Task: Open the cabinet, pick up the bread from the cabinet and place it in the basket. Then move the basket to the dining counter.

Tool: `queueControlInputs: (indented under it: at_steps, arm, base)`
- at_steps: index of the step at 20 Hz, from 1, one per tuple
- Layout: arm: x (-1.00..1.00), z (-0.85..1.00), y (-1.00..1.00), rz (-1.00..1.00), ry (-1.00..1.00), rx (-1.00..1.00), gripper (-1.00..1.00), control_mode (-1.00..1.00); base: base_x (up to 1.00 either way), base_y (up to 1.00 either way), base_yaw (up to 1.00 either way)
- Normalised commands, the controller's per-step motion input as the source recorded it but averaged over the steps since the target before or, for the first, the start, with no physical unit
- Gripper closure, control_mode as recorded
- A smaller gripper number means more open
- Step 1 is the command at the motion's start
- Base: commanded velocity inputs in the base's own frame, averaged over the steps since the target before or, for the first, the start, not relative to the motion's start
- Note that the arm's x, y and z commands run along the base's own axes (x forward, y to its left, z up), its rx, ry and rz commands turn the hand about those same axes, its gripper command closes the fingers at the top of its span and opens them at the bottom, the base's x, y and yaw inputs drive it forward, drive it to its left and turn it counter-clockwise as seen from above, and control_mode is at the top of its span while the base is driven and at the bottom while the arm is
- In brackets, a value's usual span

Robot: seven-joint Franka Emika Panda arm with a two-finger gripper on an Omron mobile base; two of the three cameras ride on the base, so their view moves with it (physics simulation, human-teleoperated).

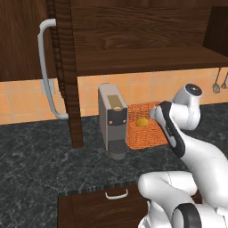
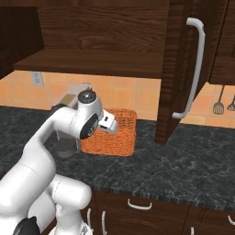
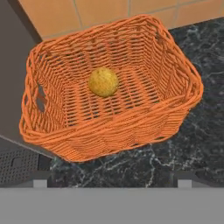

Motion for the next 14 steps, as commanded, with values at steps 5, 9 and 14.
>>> queueControlInputs:
  at_steps: [5, 9, 14]
  arm:
    - [0.09, 0.05, -0.04, -0.42, 0.14, 0.02, -1.0, -1.0]
    - [0.42, -0.11, -0.04, -0.38, 0.19, 0.08, -1.0, -1.0]
    - [0.4, -0.29, 0.0, -0.27, 0.07, 0.13, -1.0, -1.0]
  base:
    - [0.0, 0.0, 0.0]
    - [0.0, 0.0, 0.0]
    - [0.0, 0.0, 0.0]
